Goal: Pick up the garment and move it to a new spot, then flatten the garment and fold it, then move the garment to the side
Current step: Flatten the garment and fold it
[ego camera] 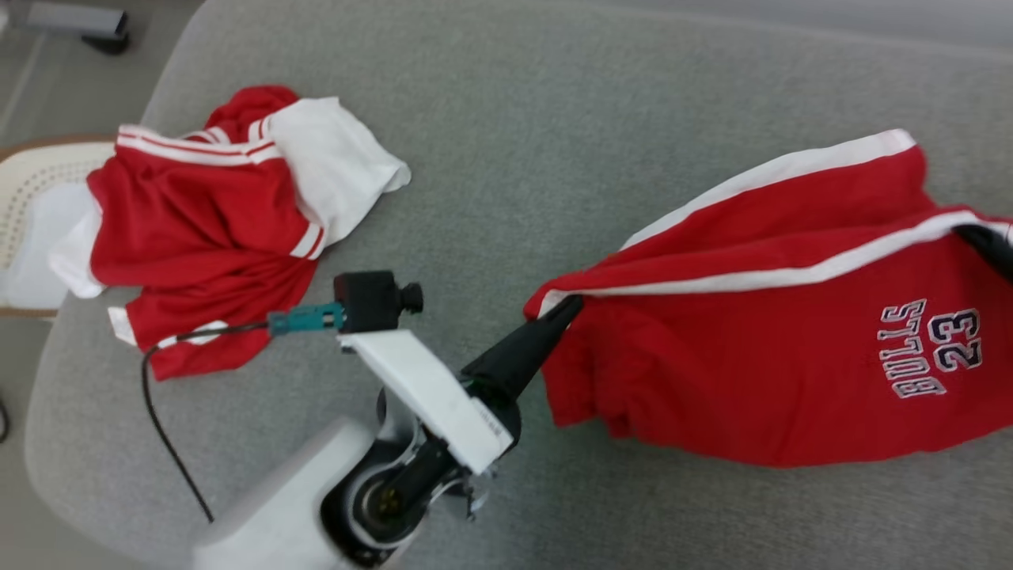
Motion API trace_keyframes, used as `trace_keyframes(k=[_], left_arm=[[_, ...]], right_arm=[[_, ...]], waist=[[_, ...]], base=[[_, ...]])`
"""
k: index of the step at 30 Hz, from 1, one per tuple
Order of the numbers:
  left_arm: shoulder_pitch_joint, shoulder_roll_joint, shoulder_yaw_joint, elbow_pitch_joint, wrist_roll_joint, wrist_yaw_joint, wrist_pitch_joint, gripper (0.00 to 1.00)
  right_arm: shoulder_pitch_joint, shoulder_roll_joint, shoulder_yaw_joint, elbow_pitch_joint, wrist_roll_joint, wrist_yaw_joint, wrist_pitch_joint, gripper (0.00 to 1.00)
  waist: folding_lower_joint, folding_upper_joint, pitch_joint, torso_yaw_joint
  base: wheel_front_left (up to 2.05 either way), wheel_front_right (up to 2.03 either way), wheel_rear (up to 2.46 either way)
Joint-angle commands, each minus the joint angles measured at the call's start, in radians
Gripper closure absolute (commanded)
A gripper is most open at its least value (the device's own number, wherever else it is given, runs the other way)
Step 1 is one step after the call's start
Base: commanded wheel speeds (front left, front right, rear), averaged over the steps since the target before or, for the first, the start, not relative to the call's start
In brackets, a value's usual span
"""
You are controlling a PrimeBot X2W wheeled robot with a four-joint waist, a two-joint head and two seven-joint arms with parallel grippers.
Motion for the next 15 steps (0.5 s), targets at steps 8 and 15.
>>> trace_keyframes(k=[8, 15], left_arm=[[-0.096, -0.087, 0.017, 0.144, 0.007, 0.001, -0.028, 1.00], [-0.112, -0.116, 0.018, 0.209, 0.015, -0.008, -0.049, 1.00]], right_arm=[[-0.195, 0.061, 0.065, 0.138, -0.044, -0.003, 0.009, 1.00], [-0.256, 0.071, 0.134, 0.206, -0.060, -0.003, -0.053, 1.00]], waist=[[-0.0003, 0.0000, 0.093, 0.067], [-0.0003, 0.0000, 0.104, 0.076]], base=[[0.00, 0.00, 0.00], [0.00, 0.00, 0.00]])
